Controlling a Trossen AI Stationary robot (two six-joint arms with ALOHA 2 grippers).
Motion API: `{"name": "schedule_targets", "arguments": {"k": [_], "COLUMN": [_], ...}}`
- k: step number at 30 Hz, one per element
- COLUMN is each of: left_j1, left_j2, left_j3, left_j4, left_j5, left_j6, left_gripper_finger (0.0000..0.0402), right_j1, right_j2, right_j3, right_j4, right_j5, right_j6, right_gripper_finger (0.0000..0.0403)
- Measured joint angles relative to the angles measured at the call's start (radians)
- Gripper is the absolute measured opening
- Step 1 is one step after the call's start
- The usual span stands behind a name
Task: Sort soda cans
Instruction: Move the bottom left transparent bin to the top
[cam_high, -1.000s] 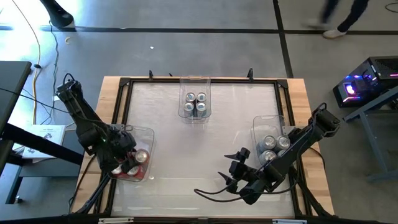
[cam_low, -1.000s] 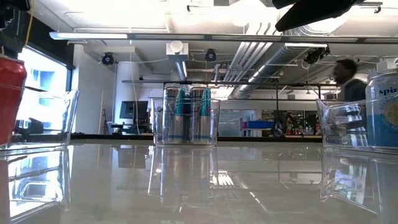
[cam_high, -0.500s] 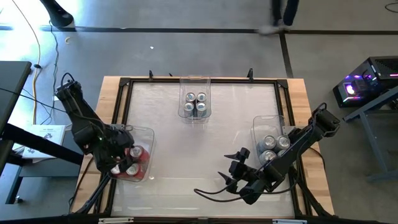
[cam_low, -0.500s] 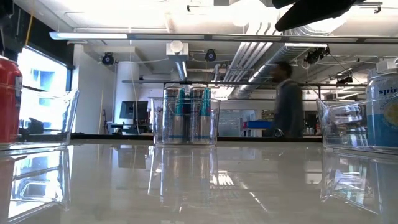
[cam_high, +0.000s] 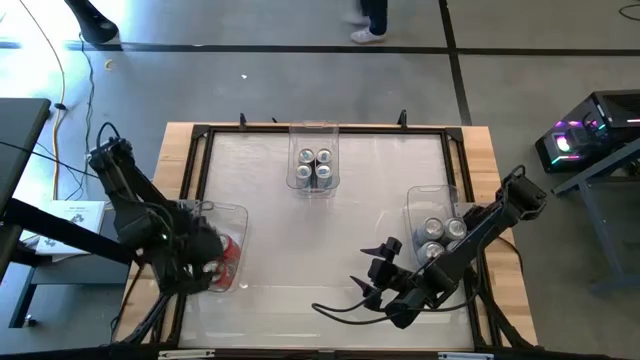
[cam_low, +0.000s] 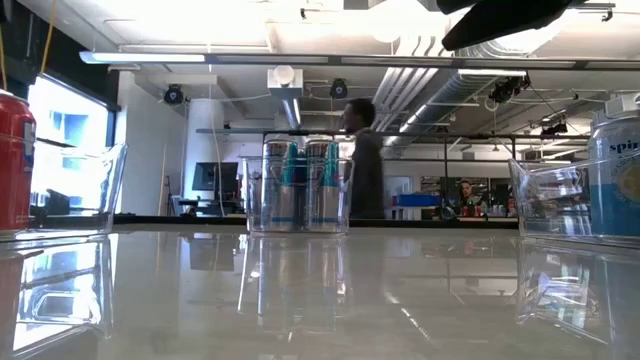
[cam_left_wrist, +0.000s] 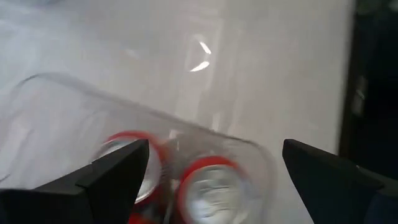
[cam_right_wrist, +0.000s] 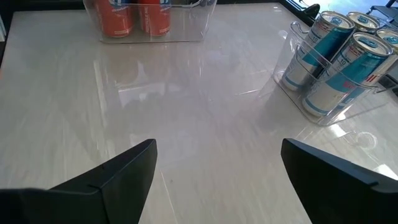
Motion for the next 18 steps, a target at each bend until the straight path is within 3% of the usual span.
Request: {"name": "schedule_targets", "arguments": {"k": [4,11,14,18], "left_j1": [0.000,-0.016,-0.047,-0.075], "left_j2": [0.125,0.339,0.388,0.412], "left_j3": [0.076,0.131,0.150,0.152], "left_j4": [0.005,-0.076,-0.102,-0.167], "left_j5": [0.076,0.482,0.529,0.504], "left_j6": [0.059,0.057,0.055,0.020], "left_gripper_finger": [0.0365,0.0365,0.0359,0.0333], "right_j1": [-0.015,-0.062,-0.078,-0.086], "right_j2": [0.000,0.000,0.000,0.000], "right_j3": [0.000,0.000,0.000,0.000], "right_j4": [0.005,0.019,0.020,0.020], "right_j5": [0.000,-0.005,-0.006,-0.007], "right_j6": [-0.003,-0.051,-0.075,-0.091], "right_gripper_finger": [0.0339,0.0339,0.0339,0.0339]}}
